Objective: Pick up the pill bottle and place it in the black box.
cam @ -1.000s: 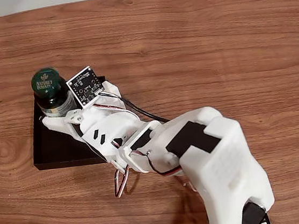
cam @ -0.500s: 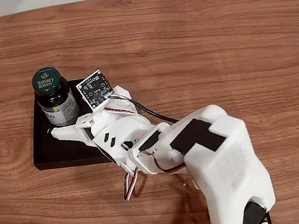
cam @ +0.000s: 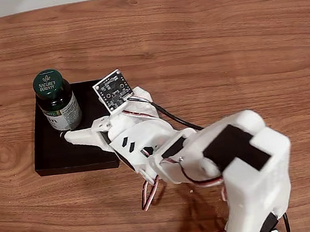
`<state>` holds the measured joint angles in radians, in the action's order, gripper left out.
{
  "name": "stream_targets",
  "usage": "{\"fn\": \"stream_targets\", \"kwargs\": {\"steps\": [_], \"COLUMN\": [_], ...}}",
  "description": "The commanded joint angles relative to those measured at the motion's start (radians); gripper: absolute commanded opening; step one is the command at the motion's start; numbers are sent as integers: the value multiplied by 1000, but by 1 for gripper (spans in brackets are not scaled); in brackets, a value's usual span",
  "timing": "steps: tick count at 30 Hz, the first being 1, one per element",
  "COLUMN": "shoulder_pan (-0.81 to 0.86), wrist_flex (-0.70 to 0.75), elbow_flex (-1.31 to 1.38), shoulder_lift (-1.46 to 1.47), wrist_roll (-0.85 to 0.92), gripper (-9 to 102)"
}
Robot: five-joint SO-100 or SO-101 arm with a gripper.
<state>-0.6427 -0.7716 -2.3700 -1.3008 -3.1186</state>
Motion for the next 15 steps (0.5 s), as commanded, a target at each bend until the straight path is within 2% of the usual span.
{"fn": "stream_targets", "kwargs": {"steps": [1, 15], "shoulder_pan": [23, 169], "wrist_flex": [49, 339], "elbow_flex": [-51, -275], "shoulder_lift": [-209, -643], "wrist_roll": [-26, -77], "gripper": [38, 31]}}
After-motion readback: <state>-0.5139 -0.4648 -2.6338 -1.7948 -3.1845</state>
